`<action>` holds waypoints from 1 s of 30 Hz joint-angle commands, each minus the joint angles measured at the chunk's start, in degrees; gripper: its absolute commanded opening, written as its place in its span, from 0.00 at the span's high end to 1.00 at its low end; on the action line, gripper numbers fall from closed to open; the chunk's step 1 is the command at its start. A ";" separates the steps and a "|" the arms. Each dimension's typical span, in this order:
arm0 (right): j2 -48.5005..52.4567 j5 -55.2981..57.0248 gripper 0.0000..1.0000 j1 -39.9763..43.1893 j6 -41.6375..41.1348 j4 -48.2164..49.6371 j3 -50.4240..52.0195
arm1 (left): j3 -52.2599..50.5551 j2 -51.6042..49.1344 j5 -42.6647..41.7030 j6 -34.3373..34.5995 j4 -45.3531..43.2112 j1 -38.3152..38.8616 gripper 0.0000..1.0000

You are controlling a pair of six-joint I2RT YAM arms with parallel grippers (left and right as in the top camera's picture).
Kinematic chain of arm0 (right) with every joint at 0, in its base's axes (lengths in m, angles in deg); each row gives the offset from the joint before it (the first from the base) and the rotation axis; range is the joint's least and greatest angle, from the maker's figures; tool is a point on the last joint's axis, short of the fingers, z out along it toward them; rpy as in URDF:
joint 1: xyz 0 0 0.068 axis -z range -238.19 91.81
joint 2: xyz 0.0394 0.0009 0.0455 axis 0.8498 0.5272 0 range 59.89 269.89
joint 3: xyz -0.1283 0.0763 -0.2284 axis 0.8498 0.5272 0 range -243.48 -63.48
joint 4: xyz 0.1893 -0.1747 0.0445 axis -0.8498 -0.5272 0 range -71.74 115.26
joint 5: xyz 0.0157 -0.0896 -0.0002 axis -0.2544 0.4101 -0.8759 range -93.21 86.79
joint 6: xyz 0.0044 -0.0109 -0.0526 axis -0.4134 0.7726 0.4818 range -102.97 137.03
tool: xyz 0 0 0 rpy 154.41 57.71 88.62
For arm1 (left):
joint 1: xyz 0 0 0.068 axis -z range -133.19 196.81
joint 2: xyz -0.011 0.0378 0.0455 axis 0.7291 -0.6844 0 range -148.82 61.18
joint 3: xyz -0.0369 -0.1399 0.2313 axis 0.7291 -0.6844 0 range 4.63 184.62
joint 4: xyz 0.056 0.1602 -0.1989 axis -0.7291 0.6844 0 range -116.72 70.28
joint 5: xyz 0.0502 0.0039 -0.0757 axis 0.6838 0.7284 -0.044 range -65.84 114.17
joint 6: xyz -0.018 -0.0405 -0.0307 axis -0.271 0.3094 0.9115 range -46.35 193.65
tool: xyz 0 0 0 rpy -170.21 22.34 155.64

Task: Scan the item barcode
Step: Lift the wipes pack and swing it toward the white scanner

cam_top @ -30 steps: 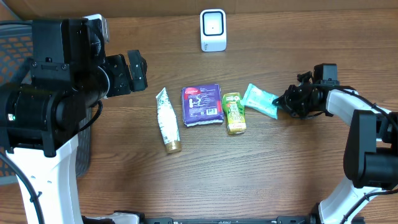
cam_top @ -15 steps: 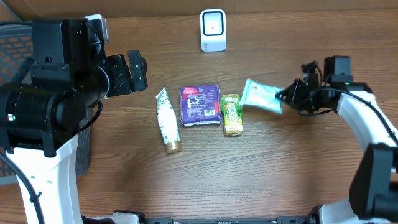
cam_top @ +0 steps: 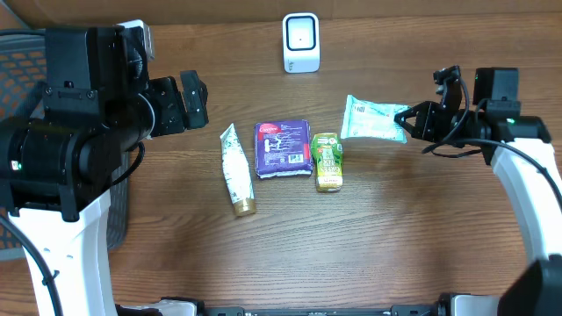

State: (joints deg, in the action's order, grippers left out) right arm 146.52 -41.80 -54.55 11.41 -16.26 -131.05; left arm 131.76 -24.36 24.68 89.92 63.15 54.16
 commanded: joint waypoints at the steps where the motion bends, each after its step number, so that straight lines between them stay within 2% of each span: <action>1: -4.17 -0.07 0.96 -2.01 1.16 -2.82 -5.33 | 0.46 -0.42 0.52 -0.87 -0.04 -0.24 0.00; 7: -4.72 2.60 0.96 -5.84 0.96 -11.47 -13.57 | 0.46 -0.42 0.52 -0.87 -0.04 -0.24 0.00; 13: -4.70 5.07 0.96 -8.59 0.98 -12.46 -16.96 | 0.46 -0.42 0.52 -0.87 -0.04 -0.24 0.01; 20: -4.66 21.42 0.96 -14.73 -2.36 -7.87 -17.03 | 0.46 -0.42 0.52 -0.87 -0.04 -0.24 0.00; 27: -2.78 48.76 0.96 -23.63 -5.27 1.68 -17.03 | 0.46 -0.42 0.52 -0.87 -0.04 -0.24 0.00; 30: -0.04 60.96 0.96 -27.21 -3.28 7.50 -17.03 | 0.46 -0.42 0.52 -0.87 -0.04 -0.24 0.01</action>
State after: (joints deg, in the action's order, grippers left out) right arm 144.14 1.30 -79.24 7.86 -12.02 -146.11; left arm 131.76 -24.36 24.68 89.92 63.15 54.16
